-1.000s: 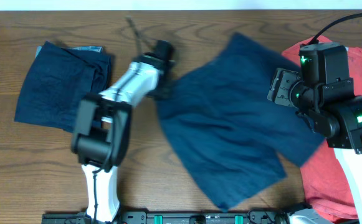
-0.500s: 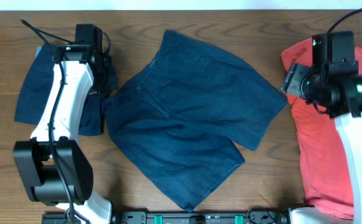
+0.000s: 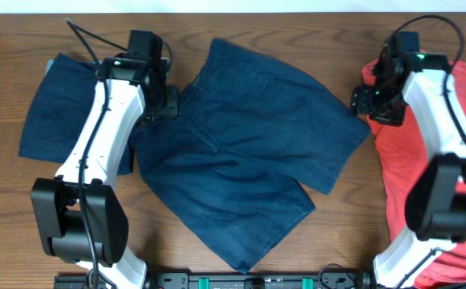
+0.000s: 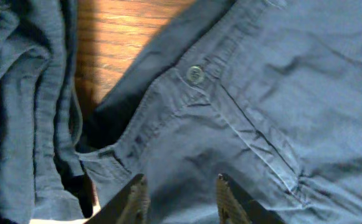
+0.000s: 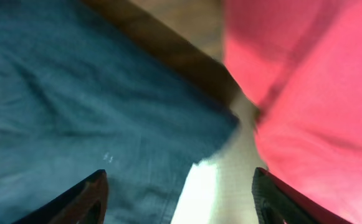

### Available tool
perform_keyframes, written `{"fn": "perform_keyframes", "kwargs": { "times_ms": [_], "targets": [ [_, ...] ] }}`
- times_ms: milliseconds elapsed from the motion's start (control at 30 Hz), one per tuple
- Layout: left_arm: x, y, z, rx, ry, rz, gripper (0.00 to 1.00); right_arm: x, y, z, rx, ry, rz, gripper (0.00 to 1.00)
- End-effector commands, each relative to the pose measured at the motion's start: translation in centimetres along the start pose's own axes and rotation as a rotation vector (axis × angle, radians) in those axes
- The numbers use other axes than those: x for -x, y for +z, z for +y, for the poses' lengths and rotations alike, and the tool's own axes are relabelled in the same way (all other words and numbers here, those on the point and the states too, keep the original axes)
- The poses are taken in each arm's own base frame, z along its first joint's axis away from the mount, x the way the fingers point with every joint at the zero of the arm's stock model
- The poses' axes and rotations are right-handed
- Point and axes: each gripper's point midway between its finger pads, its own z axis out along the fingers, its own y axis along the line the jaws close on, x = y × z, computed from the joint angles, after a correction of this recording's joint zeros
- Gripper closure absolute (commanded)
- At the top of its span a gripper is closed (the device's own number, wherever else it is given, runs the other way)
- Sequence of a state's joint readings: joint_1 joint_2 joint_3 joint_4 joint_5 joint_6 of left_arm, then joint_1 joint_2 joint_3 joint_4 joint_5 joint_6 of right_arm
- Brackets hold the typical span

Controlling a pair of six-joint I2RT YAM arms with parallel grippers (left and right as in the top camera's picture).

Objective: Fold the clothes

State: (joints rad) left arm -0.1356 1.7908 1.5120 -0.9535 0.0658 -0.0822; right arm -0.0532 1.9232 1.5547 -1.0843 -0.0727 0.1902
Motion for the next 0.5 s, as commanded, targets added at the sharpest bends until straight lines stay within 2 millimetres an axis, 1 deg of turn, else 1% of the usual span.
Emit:
{"fn": "perform_keyframes", "kwargs": {
  "times_ms": [0, 100, 133, 167, 233, 267, 300, 333, 400, 467],
  "targets": [
    [-0.7, 0.7, -0.9, -0.008, 0.078, 0.025, 0.58, 0.3, 2.2, 0.7, 0.049, -0.154, 0.022, 0.25],
    [-0.6, 0.8, -1.1, -0.01, 0.082, 0.018, 0.57, 1.4, 4.2, 0.4, 0.034, -0.169, 0.012, 0.24],
    [-0.5, 0.8, -1.1, -0.01, 0.082, 0.016, 0.56, 1.7, 4.9, 0.4, 0.032, -0.17, 0.01, 0.25],
    [-0.4, 0.8, -1.1, -0.011, 0.082, 0.013, 0.56, 2.0, 5.7, 0.4, 0.03, -0.169, 0.006, 0.28],
    [-0.4, 0.8, -1.1, -0.01, 0.083, 0.011, 0.55, 2.4, 7.2, 0.3, 0.028, -0.169, 0.008, 0.4],
    [-0.4, 0.8, -1.1, -0.011, 0.082, 0.01, 0.55, 2.5, 8.0, 0.2, 0.028, -0.168, 0.011, 0.58],
    [-0.3, 0.8, -1.1, -0.011, 0.082, 0.01, 0.55, 2.8, 8.5, 0.2, 0.028, -0.165, 0.007, 0.83],
    [-0.3, 0.8, -1.1, -0.011, 0.082, 0.009, 0.55, 3.2, 8.9, 0.2, 0.03, -0.157, -0.008, 0.99],
    [-0.3, 0.8, -1.1, -0.011, 0.082, 0.006, 0.55, 5.2, 8.9, 0.2, 0.036, -0.155, -0.086, 0.99],
    [-0.1, 0.8, -1.2, -0.012, 0.082, 0.001, 0.55, 8.0, 8.1, 0.3, 0.048, -0.14, -0.198, 0.99]
  ]
}}
